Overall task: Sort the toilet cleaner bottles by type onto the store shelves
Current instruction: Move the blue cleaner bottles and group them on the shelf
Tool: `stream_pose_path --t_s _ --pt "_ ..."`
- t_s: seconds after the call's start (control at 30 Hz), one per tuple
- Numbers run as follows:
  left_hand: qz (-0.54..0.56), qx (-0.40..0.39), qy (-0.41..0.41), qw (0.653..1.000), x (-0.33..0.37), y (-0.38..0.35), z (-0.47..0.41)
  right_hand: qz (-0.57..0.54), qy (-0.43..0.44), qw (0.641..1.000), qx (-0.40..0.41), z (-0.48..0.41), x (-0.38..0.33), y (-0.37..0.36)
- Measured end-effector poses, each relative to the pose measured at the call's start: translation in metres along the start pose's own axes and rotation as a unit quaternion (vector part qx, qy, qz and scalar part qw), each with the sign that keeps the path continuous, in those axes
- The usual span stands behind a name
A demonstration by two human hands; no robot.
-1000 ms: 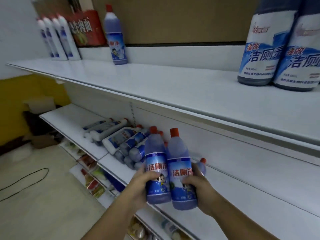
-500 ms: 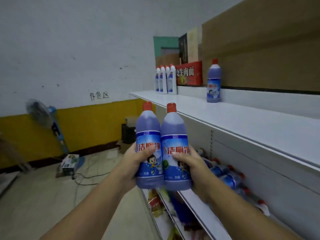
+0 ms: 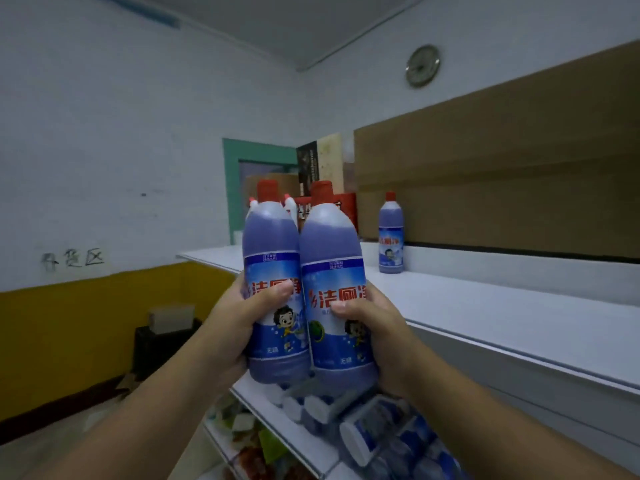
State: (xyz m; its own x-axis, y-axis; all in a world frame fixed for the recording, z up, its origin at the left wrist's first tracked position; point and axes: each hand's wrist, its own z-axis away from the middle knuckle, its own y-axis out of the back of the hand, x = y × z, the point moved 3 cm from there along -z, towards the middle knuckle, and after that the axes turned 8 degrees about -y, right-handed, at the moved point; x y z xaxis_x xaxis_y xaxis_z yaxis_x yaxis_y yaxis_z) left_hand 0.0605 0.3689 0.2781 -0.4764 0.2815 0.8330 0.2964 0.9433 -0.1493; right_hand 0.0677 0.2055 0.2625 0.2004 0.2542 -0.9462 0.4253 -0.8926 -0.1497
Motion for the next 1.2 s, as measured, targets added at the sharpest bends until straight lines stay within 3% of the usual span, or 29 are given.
stream_pose_path --t_s 0.27,0.43,0.63,0.8,1.03,1.2 --pt "0.087 -0.087 -0.045 0.991 -0.023 -0.03 -0.131 0.117 0.045 0.986 0.107 -0.053 -0.072 0.063" --pt "0.119 -0.102 -0.05 0.986 -0.044 -0.053 -0.198 0.173 0.057 0.963 0.197 -0.1 -0.093 0.115" --pt "0.019 -0.127 -0.037 0.991 -0.068 -0.035 -0.26 0.252 0.042 0.929 0.268 -0.14 -0.099 0.169" --pt "-0.001 -0.158 -0.036 0.987 -0.099 -0.037 -0.315 0.29 0.034 0.898 0.33 -0.155 -0.095 0.201" --pt "-0.053 -0.239 -0.026 0.969 -0.17 -0.086 -0.338 0.297 0.021 0.842 0.45 -0.148 -0.081 0.238" --pt "-0.076 -0.216 -0.043 0.973 -0.2 -0.136 -0.338 0.286 -0.006 0.818 0.499 -0.129 -0.075 0.259"
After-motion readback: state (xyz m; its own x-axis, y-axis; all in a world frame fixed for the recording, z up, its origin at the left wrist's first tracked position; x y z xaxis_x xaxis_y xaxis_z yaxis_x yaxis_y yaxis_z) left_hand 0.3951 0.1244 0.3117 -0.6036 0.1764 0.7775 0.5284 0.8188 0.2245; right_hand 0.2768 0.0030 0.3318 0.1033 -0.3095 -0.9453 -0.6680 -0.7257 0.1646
